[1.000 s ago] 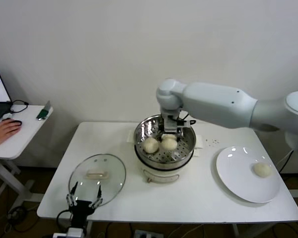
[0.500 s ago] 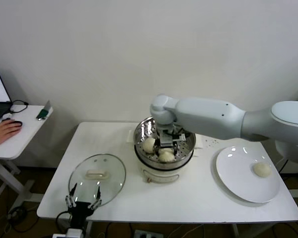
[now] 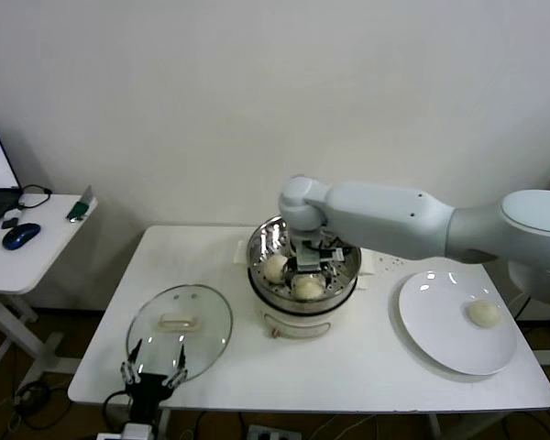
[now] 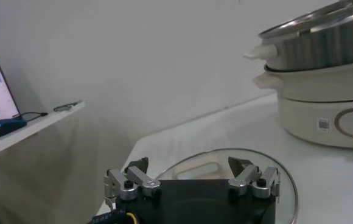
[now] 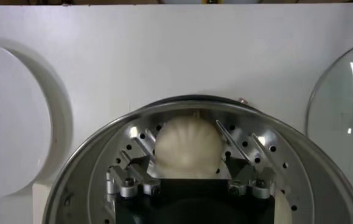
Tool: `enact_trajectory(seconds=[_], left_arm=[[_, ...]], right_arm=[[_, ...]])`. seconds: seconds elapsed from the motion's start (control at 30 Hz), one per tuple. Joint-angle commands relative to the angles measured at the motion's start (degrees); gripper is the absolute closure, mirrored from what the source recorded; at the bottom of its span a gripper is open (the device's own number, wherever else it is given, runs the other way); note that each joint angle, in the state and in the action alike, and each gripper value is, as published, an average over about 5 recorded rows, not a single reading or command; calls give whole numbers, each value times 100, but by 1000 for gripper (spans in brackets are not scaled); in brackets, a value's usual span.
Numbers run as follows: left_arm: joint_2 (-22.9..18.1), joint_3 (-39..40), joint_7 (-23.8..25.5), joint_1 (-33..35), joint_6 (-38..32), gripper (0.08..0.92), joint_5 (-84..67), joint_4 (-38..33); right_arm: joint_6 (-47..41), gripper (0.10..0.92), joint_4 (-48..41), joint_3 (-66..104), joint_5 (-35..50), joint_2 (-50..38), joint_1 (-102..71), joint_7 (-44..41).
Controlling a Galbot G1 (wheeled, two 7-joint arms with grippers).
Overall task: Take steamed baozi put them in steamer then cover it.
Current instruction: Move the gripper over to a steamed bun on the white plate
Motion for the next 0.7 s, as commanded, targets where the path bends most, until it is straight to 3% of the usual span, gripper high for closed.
enact_trajectory(seconds=[0.03, 0.23, 0.43, 0.7], left_arm=[[91, 29, 13, -43, 43, 177, 12, -48], [133, 116, 12, -136, 80, 177, 47, -84], [165, 143, 19, -24, 13, 177, 54, -110], [237, 113, 23, 22, -10, 177, -42, -139]], right_arm=[[18, 203, -146, 213, 43, -68, 243, 13], [-495, 203, -404, 168, 816, -712, 851, 165], [-2186, 203, -145, -1086, 2487, -1895, 1764, 1372], [-4022, 203, -372, -751, 2869, -3532, 1098, 1206]])
